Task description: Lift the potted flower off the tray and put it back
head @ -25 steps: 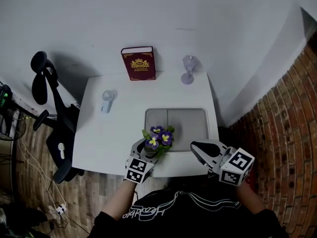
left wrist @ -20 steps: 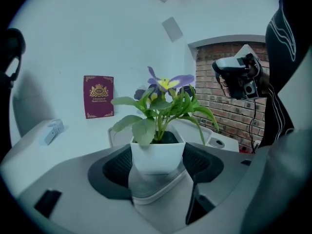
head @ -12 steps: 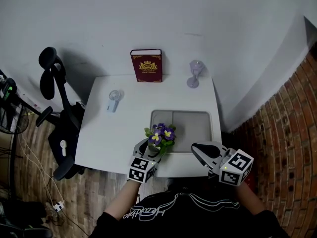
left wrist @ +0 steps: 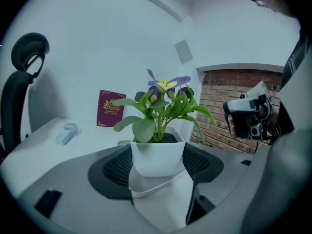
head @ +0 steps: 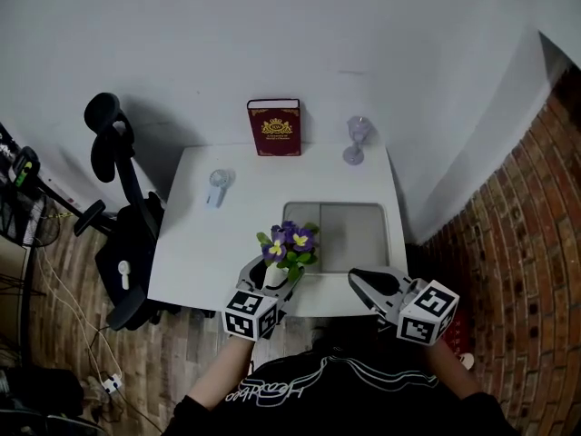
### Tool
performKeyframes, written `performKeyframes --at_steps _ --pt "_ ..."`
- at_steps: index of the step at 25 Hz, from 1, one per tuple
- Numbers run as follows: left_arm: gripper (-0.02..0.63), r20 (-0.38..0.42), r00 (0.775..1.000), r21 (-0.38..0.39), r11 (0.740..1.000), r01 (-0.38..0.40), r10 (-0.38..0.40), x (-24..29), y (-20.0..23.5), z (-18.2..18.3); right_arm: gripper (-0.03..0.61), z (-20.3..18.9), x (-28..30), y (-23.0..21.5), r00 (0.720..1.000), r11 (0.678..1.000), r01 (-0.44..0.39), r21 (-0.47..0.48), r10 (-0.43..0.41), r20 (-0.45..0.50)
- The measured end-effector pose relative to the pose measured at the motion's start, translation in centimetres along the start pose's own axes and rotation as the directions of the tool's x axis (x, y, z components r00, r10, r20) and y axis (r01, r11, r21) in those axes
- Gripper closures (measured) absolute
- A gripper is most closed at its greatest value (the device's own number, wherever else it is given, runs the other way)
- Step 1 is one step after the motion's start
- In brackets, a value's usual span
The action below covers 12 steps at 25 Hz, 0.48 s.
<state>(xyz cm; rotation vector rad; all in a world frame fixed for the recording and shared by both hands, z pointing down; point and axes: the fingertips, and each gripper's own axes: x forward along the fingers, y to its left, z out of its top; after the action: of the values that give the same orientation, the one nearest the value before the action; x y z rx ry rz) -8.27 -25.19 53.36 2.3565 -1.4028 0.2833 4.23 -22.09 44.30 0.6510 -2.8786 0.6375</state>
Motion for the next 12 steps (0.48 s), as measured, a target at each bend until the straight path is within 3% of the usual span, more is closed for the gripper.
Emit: performKeyframes --at_steps 12 --pt "0.276 0.11 0.993 -0.098 0.994 0.057 -0.046 -10.2 -3.4 3.1 0.577 -3.1 -0.8 5.7 1.0 1.0 0.003 0.017 -0.003 0.018"
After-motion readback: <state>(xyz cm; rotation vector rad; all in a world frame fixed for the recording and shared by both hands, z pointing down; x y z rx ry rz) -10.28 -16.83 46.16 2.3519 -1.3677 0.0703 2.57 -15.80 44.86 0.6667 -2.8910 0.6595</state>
